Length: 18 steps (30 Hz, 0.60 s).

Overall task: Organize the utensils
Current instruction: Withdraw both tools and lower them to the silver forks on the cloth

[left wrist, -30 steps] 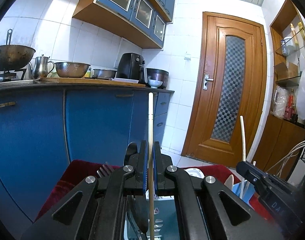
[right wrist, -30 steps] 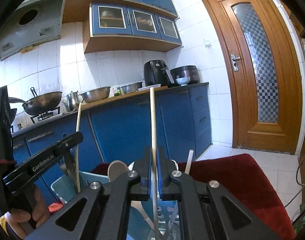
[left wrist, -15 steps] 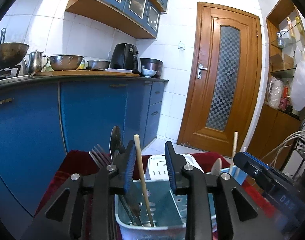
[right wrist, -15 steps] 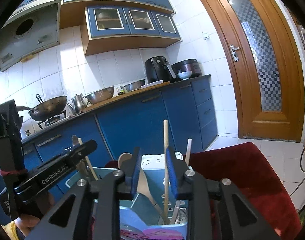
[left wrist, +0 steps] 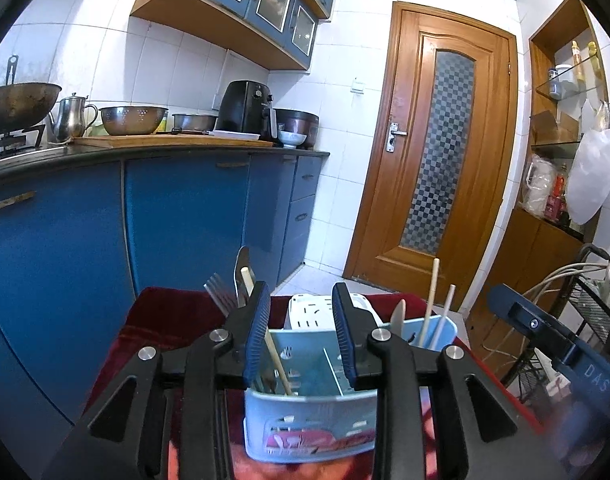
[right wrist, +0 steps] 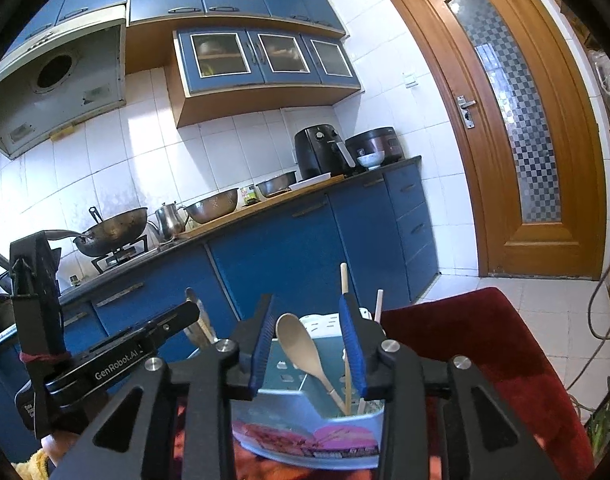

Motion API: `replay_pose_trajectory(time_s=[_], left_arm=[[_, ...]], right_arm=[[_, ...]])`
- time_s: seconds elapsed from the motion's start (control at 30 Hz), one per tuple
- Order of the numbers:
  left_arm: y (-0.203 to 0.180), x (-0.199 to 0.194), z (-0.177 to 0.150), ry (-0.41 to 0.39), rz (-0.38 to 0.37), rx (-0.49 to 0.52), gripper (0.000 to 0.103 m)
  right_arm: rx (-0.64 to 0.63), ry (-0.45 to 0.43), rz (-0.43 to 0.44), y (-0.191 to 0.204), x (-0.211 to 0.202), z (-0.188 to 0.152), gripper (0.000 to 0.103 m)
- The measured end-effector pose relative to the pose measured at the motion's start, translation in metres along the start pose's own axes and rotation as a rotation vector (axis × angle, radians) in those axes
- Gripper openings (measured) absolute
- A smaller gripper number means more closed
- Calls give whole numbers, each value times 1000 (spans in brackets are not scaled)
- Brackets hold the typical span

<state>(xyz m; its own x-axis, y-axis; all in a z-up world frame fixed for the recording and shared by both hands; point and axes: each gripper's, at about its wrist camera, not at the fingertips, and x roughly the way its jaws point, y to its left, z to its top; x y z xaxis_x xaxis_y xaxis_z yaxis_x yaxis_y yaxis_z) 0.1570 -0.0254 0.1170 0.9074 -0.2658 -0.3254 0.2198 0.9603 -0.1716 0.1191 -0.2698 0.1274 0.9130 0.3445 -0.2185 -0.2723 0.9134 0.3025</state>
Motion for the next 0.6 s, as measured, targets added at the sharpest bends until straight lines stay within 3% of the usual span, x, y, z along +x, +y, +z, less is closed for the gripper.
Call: replay_pose_trajectory(time_s=[0.6], left_arm=[[-3, -66, -14, 68, 8, -11, 32]], right_arm=[[11, 70, -2, 25, -56, -7, 36]])
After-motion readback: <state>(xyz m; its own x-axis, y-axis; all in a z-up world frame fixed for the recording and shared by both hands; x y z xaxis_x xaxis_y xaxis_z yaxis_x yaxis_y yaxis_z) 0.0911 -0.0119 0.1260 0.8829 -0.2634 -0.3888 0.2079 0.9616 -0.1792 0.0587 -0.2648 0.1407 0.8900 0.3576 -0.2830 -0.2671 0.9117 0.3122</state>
